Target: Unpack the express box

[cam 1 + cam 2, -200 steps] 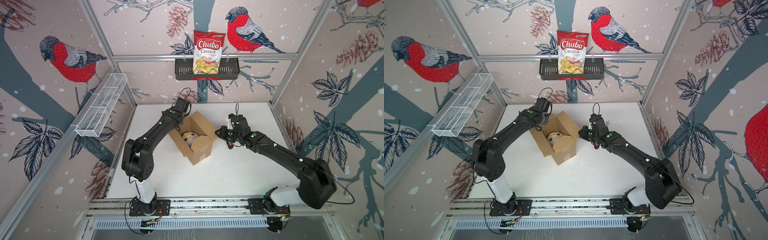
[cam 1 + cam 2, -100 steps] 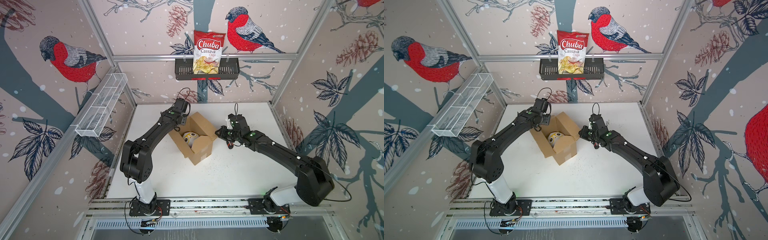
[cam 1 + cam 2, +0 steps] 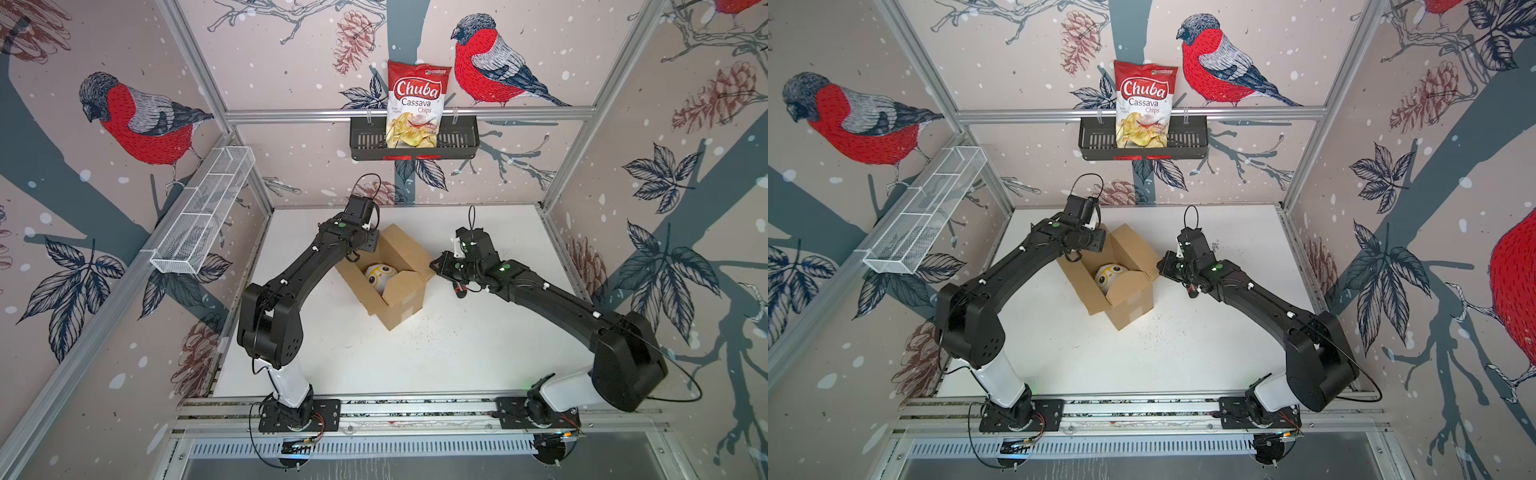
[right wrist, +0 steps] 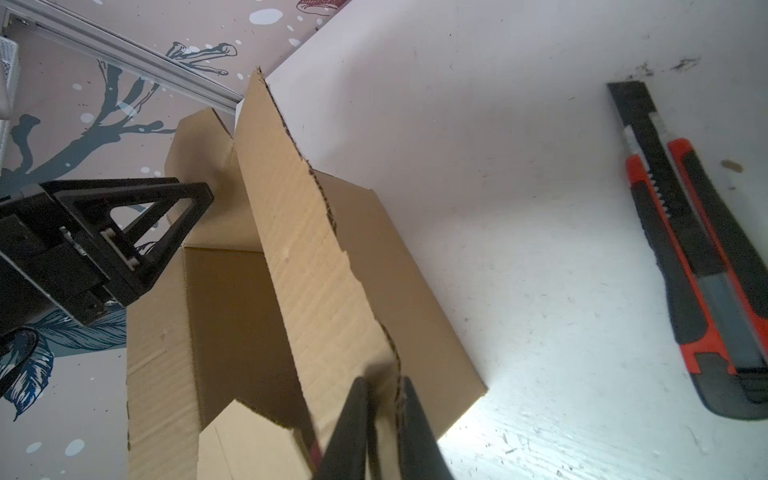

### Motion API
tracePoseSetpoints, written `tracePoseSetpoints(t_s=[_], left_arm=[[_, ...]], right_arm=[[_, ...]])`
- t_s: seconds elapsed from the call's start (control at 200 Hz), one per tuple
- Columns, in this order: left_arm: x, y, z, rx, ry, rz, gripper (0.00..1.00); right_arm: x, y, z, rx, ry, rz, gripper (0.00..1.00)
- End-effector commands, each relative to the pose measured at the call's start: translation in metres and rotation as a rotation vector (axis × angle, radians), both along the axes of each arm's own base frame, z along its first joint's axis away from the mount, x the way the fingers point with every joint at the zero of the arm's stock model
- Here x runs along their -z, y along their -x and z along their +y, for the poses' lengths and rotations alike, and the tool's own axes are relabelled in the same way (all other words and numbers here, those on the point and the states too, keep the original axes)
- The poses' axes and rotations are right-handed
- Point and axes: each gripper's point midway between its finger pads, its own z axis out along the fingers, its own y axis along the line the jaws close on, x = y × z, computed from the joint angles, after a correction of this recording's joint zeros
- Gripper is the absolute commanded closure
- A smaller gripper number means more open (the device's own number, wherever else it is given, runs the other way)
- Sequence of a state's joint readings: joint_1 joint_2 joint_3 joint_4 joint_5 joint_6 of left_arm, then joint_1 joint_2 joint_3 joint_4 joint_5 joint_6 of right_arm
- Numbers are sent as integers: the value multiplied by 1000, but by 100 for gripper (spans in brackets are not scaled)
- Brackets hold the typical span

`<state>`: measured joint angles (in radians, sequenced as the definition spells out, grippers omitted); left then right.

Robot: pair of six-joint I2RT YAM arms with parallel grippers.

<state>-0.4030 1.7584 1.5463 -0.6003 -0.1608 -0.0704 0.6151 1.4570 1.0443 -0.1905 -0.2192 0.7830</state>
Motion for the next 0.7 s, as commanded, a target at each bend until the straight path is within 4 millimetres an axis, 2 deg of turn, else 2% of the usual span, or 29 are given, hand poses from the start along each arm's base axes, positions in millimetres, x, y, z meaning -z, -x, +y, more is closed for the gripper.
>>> tracePoseSetpoints(t_s=[0.0, 0.26, 0.355, 0.495, 0.625, 0.695], left_arm=[[13, 4, 2, 26, -34, 56, 36], [39, 3, 4, 35, -42, 140, 36], [40, 6, 0, 43, -22, 151, 45], [38, 9, -1, 41, -4, 159, 68], [38, 12, 4, 27, -2, 167, 76], [40, 13, 9, 10, 6, 176, 78]], right_arm=[[3, 1, -1, -11, 27, 0, 93], [7, -2, -1, -8, 38, 7, 89], [8, -3, -1, -7, 40, 9, 87], [8, -6, -1, -4, 40, 9, 81], [5, -8, -2, -1, 43, 2, 70], [1, -8, -3, 1, 44, -5, 59]])
